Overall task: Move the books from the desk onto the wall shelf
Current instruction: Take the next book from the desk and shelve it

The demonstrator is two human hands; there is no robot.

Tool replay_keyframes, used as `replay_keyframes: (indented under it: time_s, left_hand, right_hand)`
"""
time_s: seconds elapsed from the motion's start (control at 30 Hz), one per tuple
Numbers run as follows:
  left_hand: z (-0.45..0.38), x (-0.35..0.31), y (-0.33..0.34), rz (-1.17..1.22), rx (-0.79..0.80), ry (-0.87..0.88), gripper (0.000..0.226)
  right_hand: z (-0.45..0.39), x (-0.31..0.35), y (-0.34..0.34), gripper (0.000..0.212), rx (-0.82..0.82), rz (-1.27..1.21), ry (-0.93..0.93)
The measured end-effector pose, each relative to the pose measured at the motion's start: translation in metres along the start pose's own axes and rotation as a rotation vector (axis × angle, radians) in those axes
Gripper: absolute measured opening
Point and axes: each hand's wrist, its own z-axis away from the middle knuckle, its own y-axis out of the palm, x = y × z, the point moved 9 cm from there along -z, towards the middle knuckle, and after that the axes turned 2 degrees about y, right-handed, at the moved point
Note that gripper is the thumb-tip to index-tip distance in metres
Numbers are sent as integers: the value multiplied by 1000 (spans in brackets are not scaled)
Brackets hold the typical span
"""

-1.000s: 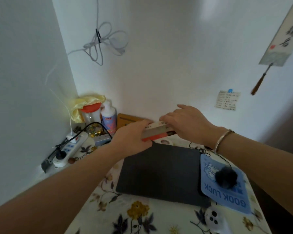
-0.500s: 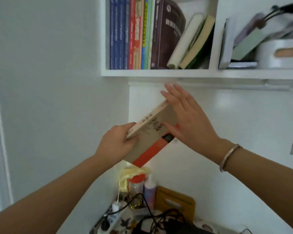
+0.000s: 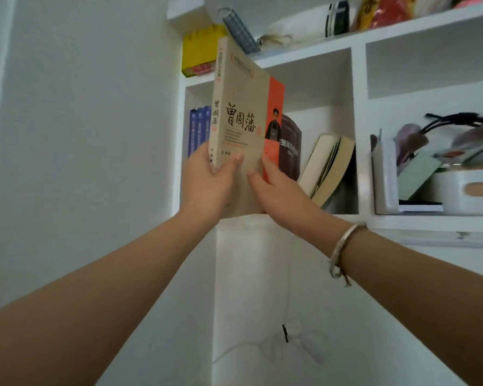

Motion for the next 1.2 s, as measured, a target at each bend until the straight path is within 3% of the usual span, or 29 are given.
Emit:
replay_keyframes:
  time_s: [0.13, 0.33, 0.43, 0.6, 0.7, 0.8, 1.03, 1.2]
  left_hand:
    - [-29, 8, 40, 36, 25, 23, 35]
    - [-32, 52, 96, 98, 96, 25, 50]
    - [-34, 74, 111, -82, 138, 114, 49]
    - [-49, 107, 139, -497, 266, 223, 67]
    - [-53, 112, 143, -659, 318, 257, 78]
    - [-52, 107, 139, -792, 328, 316, 69]
    - [-56, 111, 139, -715, 521, 243, 67]
    - [-53, 105, 129, -597, 558, 199, 61]
  right_hand:
    - [-46, -26, -6, 63, -34, -200, 181]
    - [-83, -81, 2, 52, -177, -752, 444]
    - [-91, -92, 8, 45, -265, -848, 462]
    - [-108, -110, 4, 45, -485, -975, 557]
    - [-112, -110, 1, 47, -495, -918, 499]
    - [-108, -106, -3, 47, -490, -894, 478]
    - [-90, -93, -2, 39, -439, -869, 468]
    - [-61, -55, -20, 38, -290, -392, 439]
